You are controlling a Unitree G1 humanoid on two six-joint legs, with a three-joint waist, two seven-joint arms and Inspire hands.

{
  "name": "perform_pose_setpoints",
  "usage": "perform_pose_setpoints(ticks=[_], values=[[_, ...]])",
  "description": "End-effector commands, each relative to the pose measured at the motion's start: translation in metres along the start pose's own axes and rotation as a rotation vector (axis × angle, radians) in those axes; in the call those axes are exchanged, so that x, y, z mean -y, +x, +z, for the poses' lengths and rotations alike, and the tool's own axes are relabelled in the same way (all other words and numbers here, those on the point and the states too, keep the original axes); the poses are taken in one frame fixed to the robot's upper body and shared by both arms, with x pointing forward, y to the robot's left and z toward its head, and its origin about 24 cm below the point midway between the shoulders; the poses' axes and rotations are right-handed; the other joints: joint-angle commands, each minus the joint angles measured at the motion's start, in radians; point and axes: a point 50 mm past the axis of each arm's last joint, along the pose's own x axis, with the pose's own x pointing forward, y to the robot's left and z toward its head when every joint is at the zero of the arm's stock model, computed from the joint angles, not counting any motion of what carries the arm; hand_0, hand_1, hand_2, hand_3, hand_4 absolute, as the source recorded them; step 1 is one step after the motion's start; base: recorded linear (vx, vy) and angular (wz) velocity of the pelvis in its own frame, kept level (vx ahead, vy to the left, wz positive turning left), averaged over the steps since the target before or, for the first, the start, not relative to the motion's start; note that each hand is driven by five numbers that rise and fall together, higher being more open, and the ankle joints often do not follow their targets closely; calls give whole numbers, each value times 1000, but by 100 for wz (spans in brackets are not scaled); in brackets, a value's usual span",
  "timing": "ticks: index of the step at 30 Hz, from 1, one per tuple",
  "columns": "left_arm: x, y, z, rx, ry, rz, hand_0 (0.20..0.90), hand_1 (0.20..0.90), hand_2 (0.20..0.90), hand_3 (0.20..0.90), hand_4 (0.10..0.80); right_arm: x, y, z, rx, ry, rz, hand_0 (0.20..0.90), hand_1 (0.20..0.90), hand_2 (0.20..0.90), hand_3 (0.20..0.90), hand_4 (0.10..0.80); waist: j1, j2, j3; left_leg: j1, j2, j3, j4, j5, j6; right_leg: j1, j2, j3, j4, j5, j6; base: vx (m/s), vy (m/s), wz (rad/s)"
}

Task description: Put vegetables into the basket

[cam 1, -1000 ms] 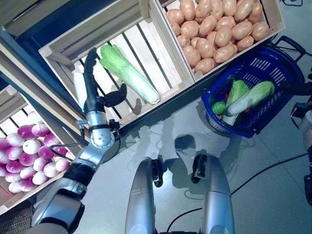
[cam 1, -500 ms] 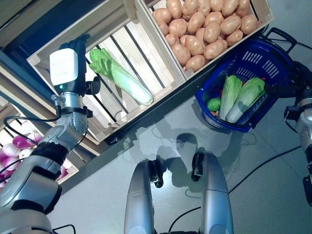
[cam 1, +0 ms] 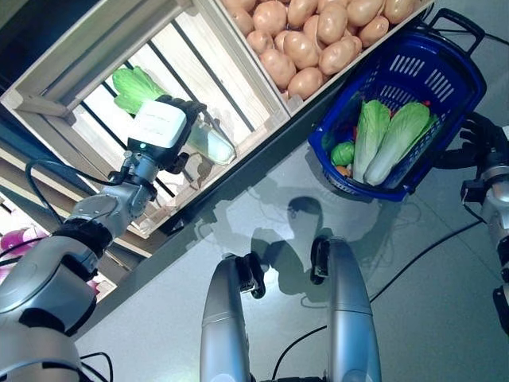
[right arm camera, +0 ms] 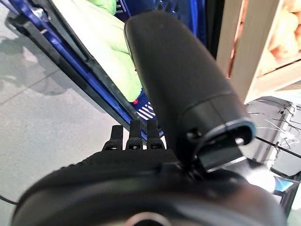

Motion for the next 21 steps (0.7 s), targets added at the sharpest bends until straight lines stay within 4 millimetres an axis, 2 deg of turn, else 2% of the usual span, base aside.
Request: perform_pose_setpoints(ticks=[1,9,21], values=[[-72,14,-47,-91,159,176,900,900,900,900,800,44,5,74,277,61,-115,900,900,900,900,800,-12,18,-3,7,5,8,-49,-13,22,86,-25,-29,-109,47,27,-58,46,-2],[-82,24,-42,-57,217,155,900,900,900,900,800,36,6,77,289,57,-90,900,900,900,900,800,-6,14,-3,-72,0,-8,-27,-15,23,12,-22,-21,-94,59,34,-47,15,1],[-85,35,-29,34,352,23,900,900,900,900,800,24,8,92,342,70,-39,900,900,900,900,800,-1,15,-3,-163,-9,-19,-8,-7,23,-73,-23,-20,-82,81,44,-23,7,1]])
